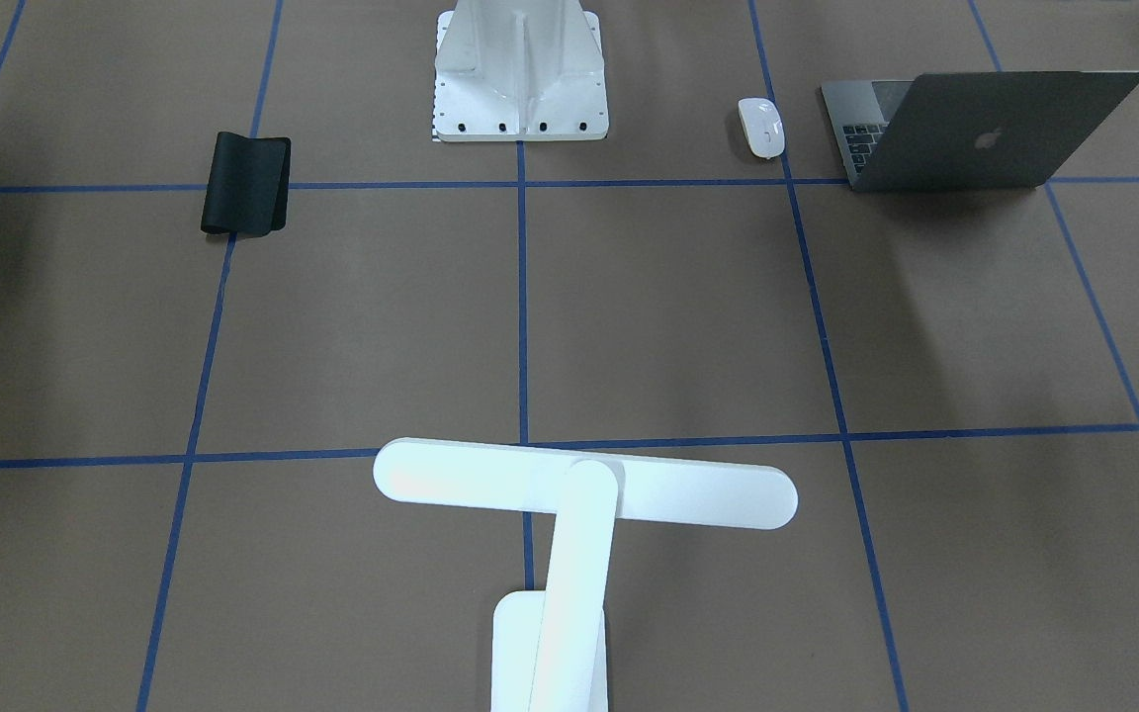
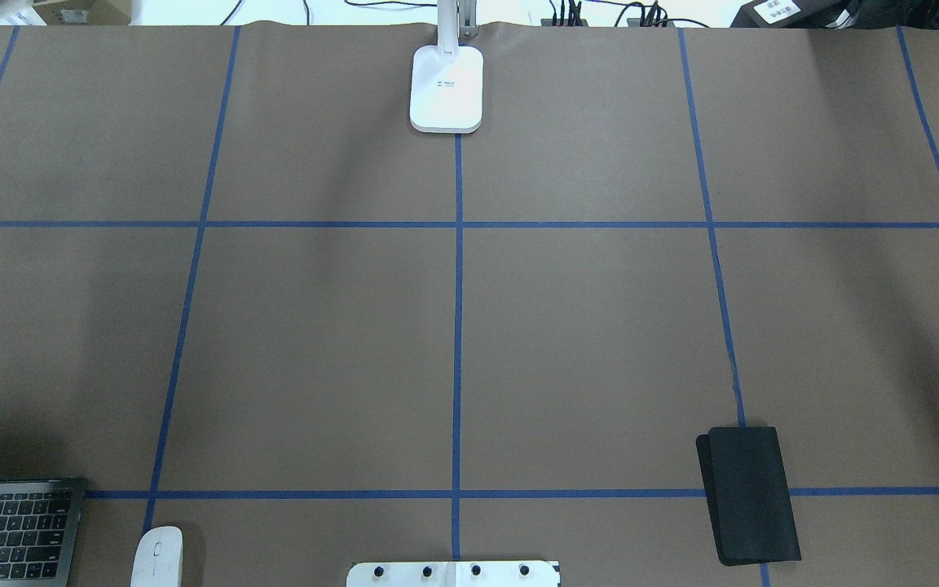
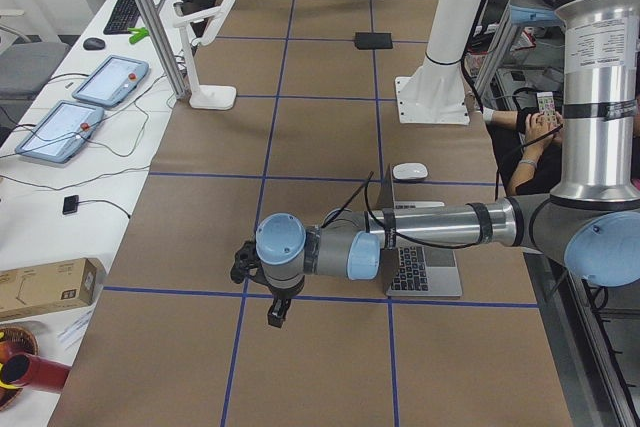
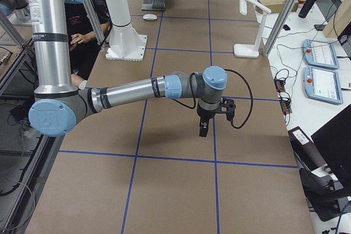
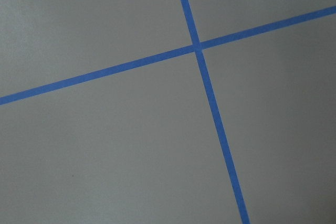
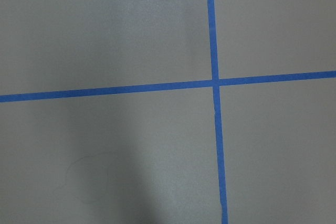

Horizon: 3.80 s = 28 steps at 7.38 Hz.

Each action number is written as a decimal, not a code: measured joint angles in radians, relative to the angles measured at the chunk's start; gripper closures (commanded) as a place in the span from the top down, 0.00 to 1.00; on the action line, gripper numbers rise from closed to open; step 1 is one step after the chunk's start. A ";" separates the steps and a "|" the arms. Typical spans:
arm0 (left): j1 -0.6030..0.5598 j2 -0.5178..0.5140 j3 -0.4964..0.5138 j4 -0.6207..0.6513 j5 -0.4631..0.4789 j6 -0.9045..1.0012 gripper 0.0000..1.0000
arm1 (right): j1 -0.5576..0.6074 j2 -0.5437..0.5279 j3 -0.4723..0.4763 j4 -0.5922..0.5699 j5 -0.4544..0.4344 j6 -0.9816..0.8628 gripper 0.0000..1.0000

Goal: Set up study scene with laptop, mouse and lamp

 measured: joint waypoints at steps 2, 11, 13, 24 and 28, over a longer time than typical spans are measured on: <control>0.000 0.008 -0.003 -0.002 -0.016 0.000 1.00 | 0.000 0.009 0.008 0.000 0.002 -0.001 1.00; 0.237 0.047 -0.467 0.003 -0.185 -0.485 1.00 | -0.008 0.020 -0.005 0.000 -0.001 -0.009 1.00; 0.324 0.049 -0.541 -0.005 -0.213 -0.646 1.00 | -0.009 0.019 -0.006 0.000 -0.001 -0.009 1.00; 0.669 0.261 -0.618 -0.417 -0.096 -0.546 1.00 | -0.035 0.022 -0.011 0.002 -0.005 -0.009 1.00; 0.674 0.303 -0.624 -0.460 -0.095 -0.404 1.00 | -0.041 0.024 -0.011 0.002 -0.007 -0.009 1.00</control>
